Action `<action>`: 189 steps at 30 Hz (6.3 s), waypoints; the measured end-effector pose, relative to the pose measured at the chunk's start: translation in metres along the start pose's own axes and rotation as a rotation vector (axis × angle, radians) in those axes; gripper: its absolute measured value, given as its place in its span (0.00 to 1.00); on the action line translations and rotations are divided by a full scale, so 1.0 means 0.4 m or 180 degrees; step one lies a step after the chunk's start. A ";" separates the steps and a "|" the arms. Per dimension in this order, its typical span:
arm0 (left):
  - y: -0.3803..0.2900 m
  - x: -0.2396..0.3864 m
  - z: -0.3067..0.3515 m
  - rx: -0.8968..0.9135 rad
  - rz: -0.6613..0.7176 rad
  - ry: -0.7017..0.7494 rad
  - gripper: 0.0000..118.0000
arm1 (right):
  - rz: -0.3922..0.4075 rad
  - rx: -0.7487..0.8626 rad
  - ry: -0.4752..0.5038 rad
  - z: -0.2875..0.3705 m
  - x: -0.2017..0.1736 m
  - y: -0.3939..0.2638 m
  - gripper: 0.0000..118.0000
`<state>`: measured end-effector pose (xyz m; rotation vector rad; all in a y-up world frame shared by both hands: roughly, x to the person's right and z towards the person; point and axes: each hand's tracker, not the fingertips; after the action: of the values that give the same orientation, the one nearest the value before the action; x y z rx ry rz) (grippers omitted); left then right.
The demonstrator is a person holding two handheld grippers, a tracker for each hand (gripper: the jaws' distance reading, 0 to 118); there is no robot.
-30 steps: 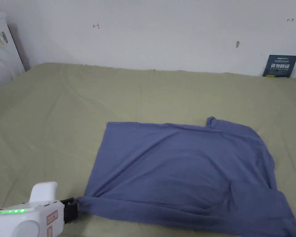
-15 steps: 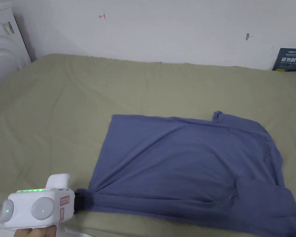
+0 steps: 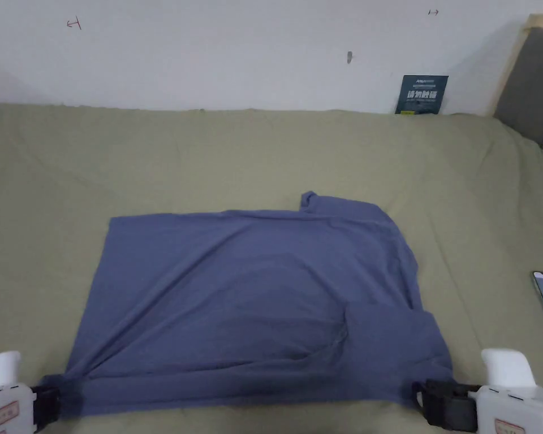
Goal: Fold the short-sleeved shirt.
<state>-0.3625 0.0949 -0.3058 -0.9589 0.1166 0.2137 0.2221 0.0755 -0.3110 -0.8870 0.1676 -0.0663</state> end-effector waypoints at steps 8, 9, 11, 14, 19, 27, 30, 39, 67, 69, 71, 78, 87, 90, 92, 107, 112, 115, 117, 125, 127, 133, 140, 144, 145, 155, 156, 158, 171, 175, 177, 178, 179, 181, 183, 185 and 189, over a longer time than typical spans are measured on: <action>0.009 -0.003 -0.005 -0.0009 0.0003 0.0035 0.02 | -0.0003 -0.0054 -0.0070 -0.044 0.023 -0.018 0.06; 0.007 -0.005 -0.006 -0.0017 0.0016 0.0014 0.02 | -0.0047 -0.0015 -0.0025 -0.038 0.028 -0.025 0.06; 0.008 -0.005 -0.003 -0.0023 -0.0007 0.0016 0.02 | -0.0108 -0.0073 0.0012 -0.023 0.029 -0.028 0.06; 0.010 -0.003 0.001 -0.0010 -0.0040 0.0015 0.02 | -0.0051 0.0037 -0.0018 -0.002 0.021 -0.027 0.06; 0.038 -0.005 0.026 0.0088 -0.0025 -0.0051 0.02 | 0.0035 0.0124 -0.0011 0.038 0.002 0.007 0.06; 0.164 0.015 0.033 0.0283 -0.0050 -0.0159 0.02 | 0.0112 0.0348 -0.0037 0.072 -0.018 0.140 0.06; 0.220 0.031 0.024 0.0366 -0.0081 -0.0148 0.02 | 0.0136 0.0429 -0.0041 0.067 -0.022 0.207 0.06; 0.364 0.064 -0.084 0.0330 -0.0105 -0.0056 0.02 | 0.0222 0.0335 -0.0144 -0.061 0.000 0.395 0.06; 0.268 0.061 -0.101 0.0349 -0.0079 0.0105 0.77 | -0.0046 0.0318 -0.0269 -0.117 0.018 0.289 0.57; 0.236 0.052 -0.078 0.0369 -0.0023 0.0086 0.32 | 0.0061 0.0339 -0.0318 -0.089 0.008 0.248 0.09; 0.209 0.056 -0.080 0.0396 -0.0043 0.0103 0.00 | 0.0061 0.0439 -0.0374 -0.082 0.009 0.212 0.02; 0.232 0.037 -0.134 0.0276 0.0100 0.0059 0.00 | -0.0095 0.0439 -0.0305 -0.072 0.017 0.191 0.02; 0.285 0.046 -0.260 -0.0051 0.0165 0.0198 0.98 | 0.0014 0.0336 -0.0208 -0.087 0.002 0.217 0.02; 0.279 0.071 -0.271 -0.0116 0.0125 0.0255 0.87 | -0.0032 0.0298 -0.0219 -0.101 0.005 0.223 0.02; 0.276 0.084 -0.272 -0.0129 0.0088 0.0237 0.64 | -0.0062 0.0263 -0.0211 -0.095 0.001 0.231 0.02; 0.267 0.103 -0.224 -0.0011 -0.0185 0.0263 0.02 | -0.0238 0.0059 -0.0152 -0.171 0.073 0.288 1.00; 0.273 0.106 -0.230 -0.0051 -0.0206 0.0299 0.02 | -0.0304 -0.0342 -0.0124 -0.221 0.087 0.316 0.90; 0.277 0.102 -0.240 -0.0092 -0.0188 0.0302 0.02 | -0.0412 -0.0311 -0.0280 -0.246 0.099 0.302 0.13; 0.279 0.102 -0.242 -0.0118 -0.0190 0.0302 0.02 | -0.0376 -0.0269 -0.0242 -0.243 0.100 0.292 0.09; 0.281 0.089 -0.210 -0.0119 -0.0160 0.0307 0.02 | -0.0344 -0.0136 -0.0303 -0.151 0.073 0.283 0.08; 0.276 0.090 -0.195 -0.0112 -0.0171 0.0306 0.02 | -0.0322 -0.0178 -0.0254 -0.145 0.078 0.284 0.08; 0.251 0.085 -0.163 -0.0135 -0.0196 0.0287 0.01 | -0.0317 -0.0112 -0.0254 -0.106 0.083 0.268 0.08; 0.239 0.076 -0.148 -0.0159 -0.0150 0.0263 0.01 | -0.0340 -0.0070 -0.0307 -0.041 0.060 0.238 0.08; 0.220 0.051 -0.138 -0.0156 -0.0076 0.0258 0.01 | -0.0359 -0.0047 -0.0318 -0.024 0.070 0.230 0.08; 0.195 0.038 -0.118 -0.0167 -0.0060 0.0246 0.01 | -0.0352 -0.0056 -0.0315 -0.017 0.070 0.227 0.08; 0.082 -0.042 -0.069 -0.0205 -0.0022 0.0195 0.01 | -0.0309 -0.0119 -0.0278 0.059 0.060 0.134 0.08; 0.074 -0.045 -0.065 -0.0206 -0.0041 0.0209 0.01 | -0.0303 -0.0132 -0.0271 0.064 0.059 0.122 0.08; 0.058 -0.047 -0.052 -0.0204 -0.0043 0.0211 0.01 | -0.0329 -0.0162 -0.0250 0.069 0.061 0.102 0.08; 0.013 -0.015 -0.015 -0.0189 0.0068 0.0156 0.02 | -0.0476 -0.0284 -0.0189 -0.011 0.086 0.069 0.08; 0.003 -0.026 -0.002 -0.0090 0.0142 0.0091 1.00 | -0.0557 -0.0294 -0.0245 -0.005 0.079 0.072 0.98; 0.025 -0.038 0.031 0.0073 0.0090 0.0183 0.96 | -0.0592 -0.0196 -0.0248 0.022 0.068 0.079 1.00; 0.035 -0.041 0.039 0.0082 0.0052 0.0198 0.96 | -0.0591 -0.0176 -0.0250 0.032 0.061 0.085 1.00; 0.044 -0.040 0.052 0.0103 0.0053 0.0175 0.96 | -0.0575 -0.0123 -0.0283 0.027 0.072 0.079 1.00; 0.051 -0.024 0.077 0.0178 0.0041 0.0120 0.95 | -0.0485 0.0027 -0.0271 0.041 0.065 0.087 1.00; 0.059 -0.009 0.097 0.0313 0.0016 0.0100 0.88 | -0.0461 0.0207 -0.0327 0.087 0.035 0.093 0.90; 0.066 0.002 0.106 0.0388 -0.0079 0.0043 0.25 | -0.0371 0.0385 -0.0341 0.111 0.012 0.101 0.10; 0.092 0.005 0.076 0.0361 -0.0085 0.0033 0.00 | -0.0113 0.0376 -0.0188 0.119 -0.045 0.159 0.00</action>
<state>-0.3690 0.1408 -0.3183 -0.8483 0.1240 0.1758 0.2118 0.1543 -0.3289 -0.7732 0.0918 -0.0820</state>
